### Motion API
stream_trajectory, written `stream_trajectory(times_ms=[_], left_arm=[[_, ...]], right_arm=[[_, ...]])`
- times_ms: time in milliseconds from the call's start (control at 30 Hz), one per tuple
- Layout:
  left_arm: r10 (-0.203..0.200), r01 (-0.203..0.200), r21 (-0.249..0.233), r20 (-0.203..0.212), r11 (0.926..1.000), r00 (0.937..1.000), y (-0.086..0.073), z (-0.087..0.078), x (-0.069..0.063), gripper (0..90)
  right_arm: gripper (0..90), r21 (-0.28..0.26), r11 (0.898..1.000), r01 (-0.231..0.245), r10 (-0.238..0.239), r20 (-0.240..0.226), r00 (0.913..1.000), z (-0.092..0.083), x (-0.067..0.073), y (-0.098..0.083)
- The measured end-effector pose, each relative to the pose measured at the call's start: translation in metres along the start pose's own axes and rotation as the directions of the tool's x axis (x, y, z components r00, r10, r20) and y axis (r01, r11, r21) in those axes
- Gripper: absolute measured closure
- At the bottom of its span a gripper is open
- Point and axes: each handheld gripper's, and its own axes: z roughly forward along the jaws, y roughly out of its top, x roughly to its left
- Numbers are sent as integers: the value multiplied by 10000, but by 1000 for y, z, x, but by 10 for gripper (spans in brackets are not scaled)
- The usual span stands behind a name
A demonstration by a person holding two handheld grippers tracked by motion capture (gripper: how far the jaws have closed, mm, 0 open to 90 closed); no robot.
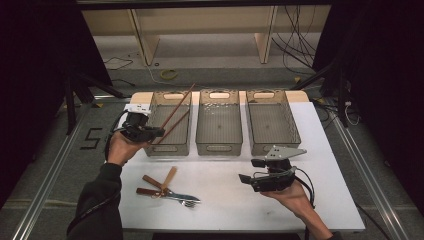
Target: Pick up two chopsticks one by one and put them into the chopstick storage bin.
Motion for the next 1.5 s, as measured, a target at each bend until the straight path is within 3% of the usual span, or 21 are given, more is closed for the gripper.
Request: stream_trajectory(times_ms=[300, 467, 867, 1200, 1267, 1333, 1500], left_arm=[[-686, 684, -41, -553, 9976, 9961, 2, 14, 26, 832], [-931, 944, 141, -706, 9954, 9931, -1, 24, 34, 831], [-1235, 1285, 537, -878, 9903, 9885, -8, 39, 36, 830], [-1585, 1676, 683, -1217, 9835, 9798, -9, 48, 38, 813], [-1843, 1941, 650, -1326, 9788, 9739, -8, 48, 39, 690], [-1960, 2034, 487, -1258, 9779, 9725, -8, 47, 39, 611], [-2011, 2043, 353, -790, 9783, 9764, -8, 39, 35, 417]], right_arm=[[275, -96, 9999, 54, -56, -108, 9999, -4, 6, -3], [274, -92, 9998, 192, -193, -79, 9998, -7, 9, -4], [274, -6, 9998, 181, -181, -169, 9997, -7, 10, -7], [274, 0, 9999, 162, -162, -222, 9996, -7, 11, -7], [274, 47, 9998, 196, -194, -238, 9995, -7, 11, -7], [274, 27, 9997, 223, -222, -250, 9994, -7, 11, -7], [274, 0, 9999, 135, -135, -220, 9997, -8, 10, -7]])
